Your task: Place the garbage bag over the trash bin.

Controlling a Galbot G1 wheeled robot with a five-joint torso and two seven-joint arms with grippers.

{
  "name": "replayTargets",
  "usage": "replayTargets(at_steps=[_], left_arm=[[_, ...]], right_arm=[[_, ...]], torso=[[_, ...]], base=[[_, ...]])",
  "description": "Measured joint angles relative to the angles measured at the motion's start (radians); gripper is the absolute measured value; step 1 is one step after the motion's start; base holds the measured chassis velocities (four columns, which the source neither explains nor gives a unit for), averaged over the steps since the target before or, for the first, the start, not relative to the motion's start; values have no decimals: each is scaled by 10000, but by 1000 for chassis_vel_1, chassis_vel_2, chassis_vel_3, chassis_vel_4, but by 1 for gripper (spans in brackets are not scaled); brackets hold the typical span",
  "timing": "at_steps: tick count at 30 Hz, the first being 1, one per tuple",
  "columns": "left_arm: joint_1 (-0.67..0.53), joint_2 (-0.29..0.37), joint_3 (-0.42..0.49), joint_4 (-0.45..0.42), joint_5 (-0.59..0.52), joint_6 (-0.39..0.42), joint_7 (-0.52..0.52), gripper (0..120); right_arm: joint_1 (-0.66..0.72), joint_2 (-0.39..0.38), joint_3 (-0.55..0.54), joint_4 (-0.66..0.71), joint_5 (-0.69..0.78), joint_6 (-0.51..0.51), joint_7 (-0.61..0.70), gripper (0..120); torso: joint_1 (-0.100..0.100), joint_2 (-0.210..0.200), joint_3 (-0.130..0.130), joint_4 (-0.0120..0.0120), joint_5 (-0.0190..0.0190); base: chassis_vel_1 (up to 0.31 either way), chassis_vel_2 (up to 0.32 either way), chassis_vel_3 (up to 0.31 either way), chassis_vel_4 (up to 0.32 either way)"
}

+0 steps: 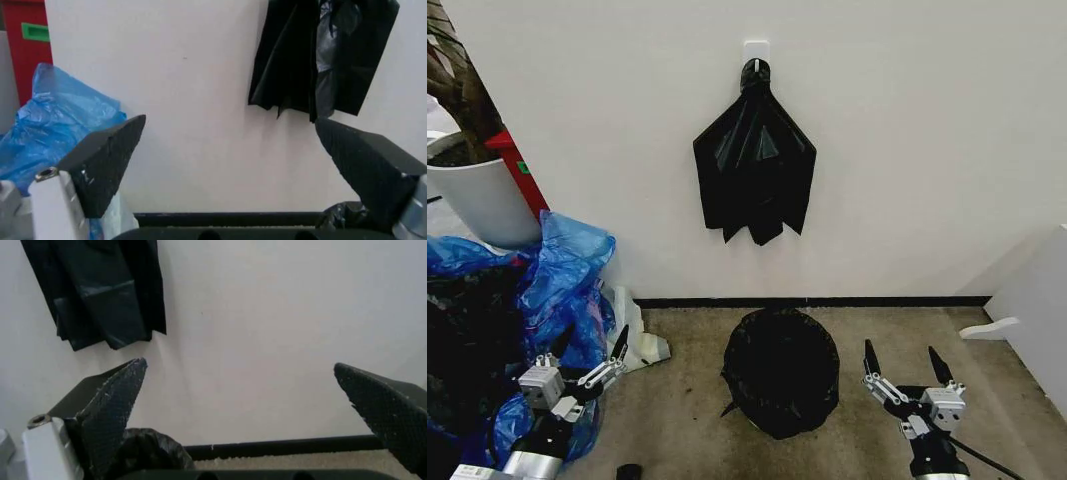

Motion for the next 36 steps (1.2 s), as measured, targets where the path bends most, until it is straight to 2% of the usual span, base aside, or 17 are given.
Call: replayTargets(at_steps=[13,36], left_arm=[[-76,46,122,-77,189,261,-220,100],[-659,229,443,-188,239,534,-595,100]], right_arm=[[-3,-48,54,66,134,-21,-22,100],[45,47,-517,234,-174,-22,302,100]], torso=[[1,0,0,0,-1],[2,0,0,1,-1]], base=[[0,0,0,0],[0,0,0,0]])
